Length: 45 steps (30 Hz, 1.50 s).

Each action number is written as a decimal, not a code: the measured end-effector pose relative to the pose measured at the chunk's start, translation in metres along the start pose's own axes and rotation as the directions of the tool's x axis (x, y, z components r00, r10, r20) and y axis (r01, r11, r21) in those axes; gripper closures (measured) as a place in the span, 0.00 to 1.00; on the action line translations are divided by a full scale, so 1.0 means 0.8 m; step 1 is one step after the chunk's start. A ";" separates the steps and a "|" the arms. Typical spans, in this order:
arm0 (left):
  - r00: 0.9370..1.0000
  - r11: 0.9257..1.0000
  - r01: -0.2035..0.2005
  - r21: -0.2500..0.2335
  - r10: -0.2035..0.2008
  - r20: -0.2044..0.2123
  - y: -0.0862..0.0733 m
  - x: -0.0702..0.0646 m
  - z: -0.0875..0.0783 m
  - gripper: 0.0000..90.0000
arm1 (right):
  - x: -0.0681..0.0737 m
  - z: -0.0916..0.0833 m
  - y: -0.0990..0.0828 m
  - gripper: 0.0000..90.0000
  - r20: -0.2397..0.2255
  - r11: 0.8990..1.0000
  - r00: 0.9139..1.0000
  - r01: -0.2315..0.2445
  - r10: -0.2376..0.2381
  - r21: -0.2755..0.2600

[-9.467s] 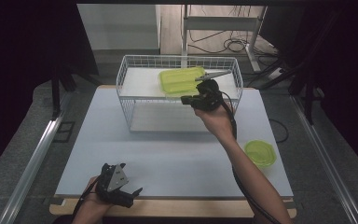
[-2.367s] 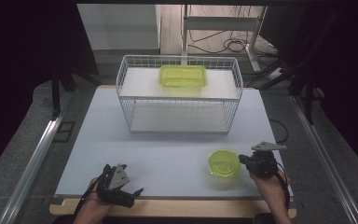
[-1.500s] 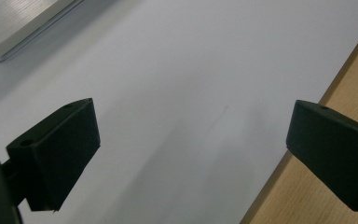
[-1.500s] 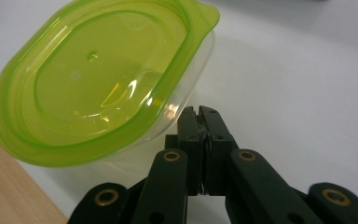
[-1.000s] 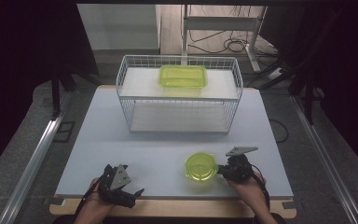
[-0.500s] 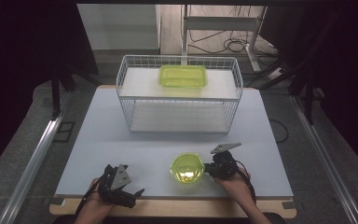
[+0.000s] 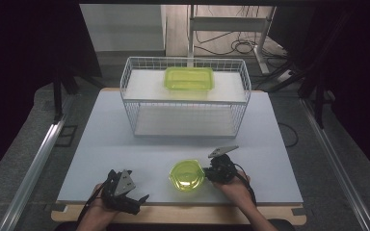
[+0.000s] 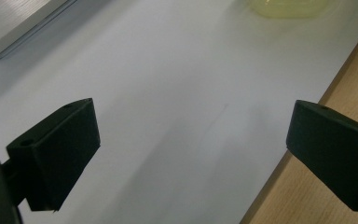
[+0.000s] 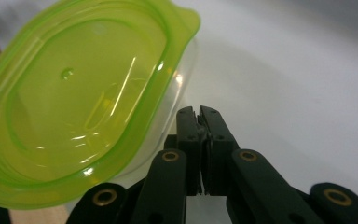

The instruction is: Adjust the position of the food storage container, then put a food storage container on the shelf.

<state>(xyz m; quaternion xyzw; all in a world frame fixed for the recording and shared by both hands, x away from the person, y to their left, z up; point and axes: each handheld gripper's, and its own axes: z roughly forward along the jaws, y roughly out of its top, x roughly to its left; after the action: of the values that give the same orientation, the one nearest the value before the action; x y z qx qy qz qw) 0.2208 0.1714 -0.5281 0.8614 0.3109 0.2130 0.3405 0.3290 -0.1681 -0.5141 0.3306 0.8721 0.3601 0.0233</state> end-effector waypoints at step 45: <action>0.998 0.996 0.055 -0.075 -0.054 0.020 -0.004 0.008 -0.005 0.04 | -0.005 -0.079 -0.047 0.06 0.187 0.988 0.982 0.056 -0.028 -0.145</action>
<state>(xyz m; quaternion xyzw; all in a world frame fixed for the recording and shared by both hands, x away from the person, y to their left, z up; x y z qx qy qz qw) 0.2219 0.1790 -0.5266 0.8410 0.3230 0.2075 0.3812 0.2937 -0.2289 -0.4920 0.3413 0.8434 0.3918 0.1365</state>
